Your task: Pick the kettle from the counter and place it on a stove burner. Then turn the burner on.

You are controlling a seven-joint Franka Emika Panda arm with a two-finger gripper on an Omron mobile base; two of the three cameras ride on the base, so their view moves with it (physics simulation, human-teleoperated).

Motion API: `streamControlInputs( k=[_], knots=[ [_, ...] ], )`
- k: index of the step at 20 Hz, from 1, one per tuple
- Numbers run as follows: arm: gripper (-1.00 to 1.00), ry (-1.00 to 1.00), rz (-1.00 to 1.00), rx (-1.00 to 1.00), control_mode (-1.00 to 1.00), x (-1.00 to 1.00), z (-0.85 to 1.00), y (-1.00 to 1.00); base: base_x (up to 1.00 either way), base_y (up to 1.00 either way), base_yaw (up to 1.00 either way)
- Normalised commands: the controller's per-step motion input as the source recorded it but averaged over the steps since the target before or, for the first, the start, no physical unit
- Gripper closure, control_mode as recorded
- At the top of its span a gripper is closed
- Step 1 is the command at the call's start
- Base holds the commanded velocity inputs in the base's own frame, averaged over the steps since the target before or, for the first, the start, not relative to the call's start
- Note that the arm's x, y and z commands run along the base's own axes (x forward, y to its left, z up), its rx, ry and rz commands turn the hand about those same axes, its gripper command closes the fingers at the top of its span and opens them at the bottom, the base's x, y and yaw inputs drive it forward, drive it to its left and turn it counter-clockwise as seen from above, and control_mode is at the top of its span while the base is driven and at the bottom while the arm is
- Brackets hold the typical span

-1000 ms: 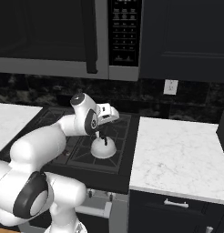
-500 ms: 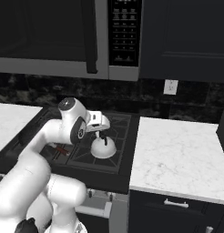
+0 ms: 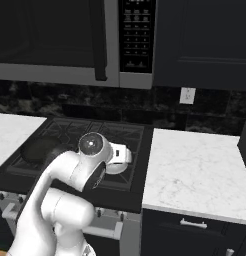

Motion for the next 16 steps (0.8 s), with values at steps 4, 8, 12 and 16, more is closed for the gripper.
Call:
streamControlInputs(
  k=[4,8,12,16],
  knots=[
    [-1.00,-0.25,0.10,0.08,-1.00,-1.00,-0.23,-1.00,0.00,0.00,0.00],
    [-1.00,-0.19,0.05,0.02,-1.00,-1.00,-0.31,-0.96,0.00,0.00,0.00],
    [-1.00,-0.15,0.01,0.00,-1.00,-1.00,-0.52,-0.69,0.00,0.00,0.00],
    [-1.00,-0.29,0.01,0.00,-1.00,-0.67,-0.98,-0.20,0.00,0.00,0.00]
  ],
)
